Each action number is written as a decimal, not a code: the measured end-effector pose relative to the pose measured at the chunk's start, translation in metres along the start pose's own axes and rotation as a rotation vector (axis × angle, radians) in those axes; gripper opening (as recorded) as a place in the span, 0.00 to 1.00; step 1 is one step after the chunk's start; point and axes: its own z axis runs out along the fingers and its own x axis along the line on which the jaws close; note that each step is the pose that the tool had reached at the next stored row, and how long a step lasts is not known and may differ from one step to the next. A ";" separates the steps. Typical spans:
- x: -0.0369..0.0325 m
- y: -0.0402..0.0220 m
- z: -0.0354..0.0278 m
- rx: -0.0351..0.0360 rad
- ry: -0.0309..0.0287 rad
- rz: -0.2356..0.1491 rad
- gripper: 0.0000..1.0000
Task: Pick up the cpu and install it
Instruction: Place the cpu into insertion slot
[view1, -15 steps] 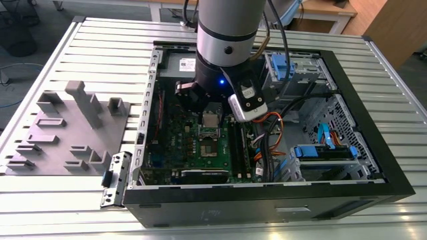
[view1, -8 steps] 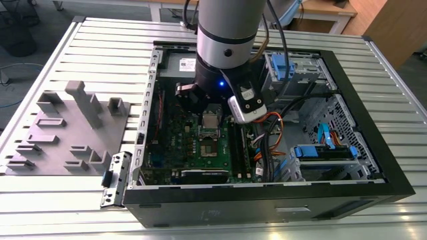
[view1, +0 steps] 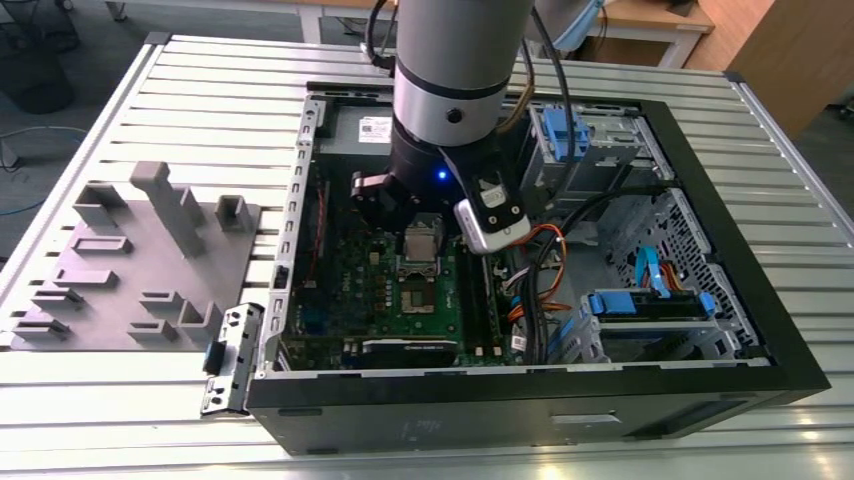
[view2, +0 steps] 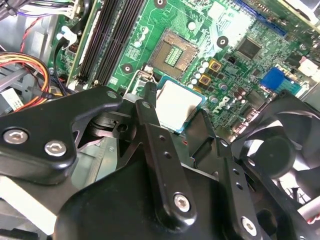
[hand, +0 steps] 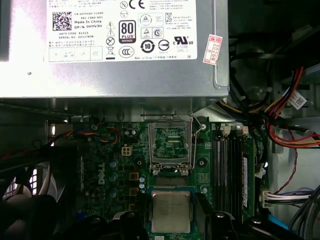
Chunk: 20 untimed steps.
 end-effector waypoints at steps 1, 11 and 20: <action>0.0000 0.0000 0.0000 0.0002 0.0000 0.000 0.47; -0.0001 -0.0001 0.0027 0.0000 0.0000 0.000 0.47; -0.0001 -0.0002 0.0057 0.0001 -0.0001 0.000 0.47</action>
